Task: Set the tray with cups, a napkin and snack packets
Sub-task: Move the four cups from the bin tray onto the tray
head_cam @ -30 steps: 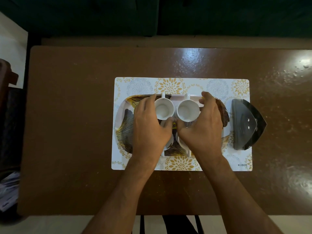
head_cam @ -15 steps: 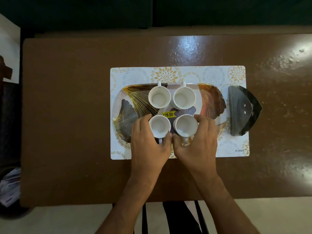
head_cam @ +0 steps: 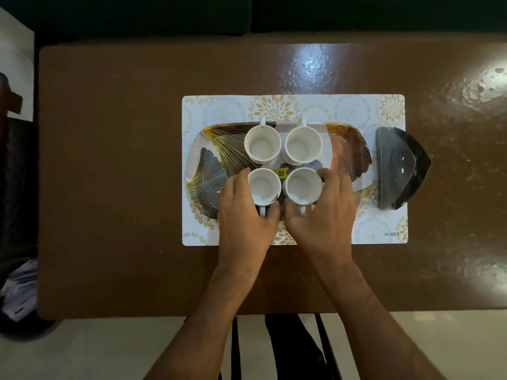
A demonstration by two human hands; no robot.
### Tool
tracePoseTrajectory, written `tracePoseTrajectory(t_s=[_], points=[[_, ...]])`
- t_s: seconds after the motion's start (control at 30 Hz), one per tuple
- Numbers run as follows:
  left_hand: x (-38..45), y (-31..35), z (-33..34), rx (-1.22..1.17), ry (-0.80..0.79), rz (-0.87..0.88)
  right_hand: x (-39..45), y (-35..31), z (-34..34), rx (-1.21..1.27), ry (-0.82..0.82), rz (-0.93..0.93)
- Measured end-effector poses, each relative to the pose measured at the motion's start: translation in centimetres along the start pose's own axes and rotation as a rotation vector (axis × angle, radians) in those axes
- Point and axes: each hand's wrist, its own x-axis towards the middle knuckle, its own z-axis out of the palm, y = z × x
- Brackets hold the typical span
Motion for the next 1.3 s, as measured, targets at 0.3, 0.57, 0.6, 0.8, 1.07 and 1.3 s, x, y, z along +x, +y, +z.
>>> tracePoseTrajectory(t_s=[0.3, 0.57, 0.6, 0.8, 1.07, 1.3], points=[[0.12, 0.15, -0.03, -0.038, 0.026, 0.009, 0.02, -0.32, -0.26, 0.000, -0.012, -0.010], [0.28, 0.10, -0.27, -0.022, 0.011, 0.020, -0.21, -0.49, -0.03, 0.001, 0.008, 0.004], [0.33, 0.08, -0.30, -0.021, 0.011, 0.020, -0.22, -0.50, -0.01, 0.000, 0.010, 0.006], [0.49, -0.04, -0.42, -0.020, 0.013, 0.016, -0.42, -0.53, 0.14, -0.003, 0.013, 0.015], [0.43, 0.03, -0.57, -0.017, -0.003, 0.008, -0.42, -0.74, 0.04, -0.004, -0.012, 0.038], [0.42, -0.11, -0.61, -0.006, -0.021, 0.006, -0.66, -0.80, 0.18, -0.016, -0.010, 0.042]])
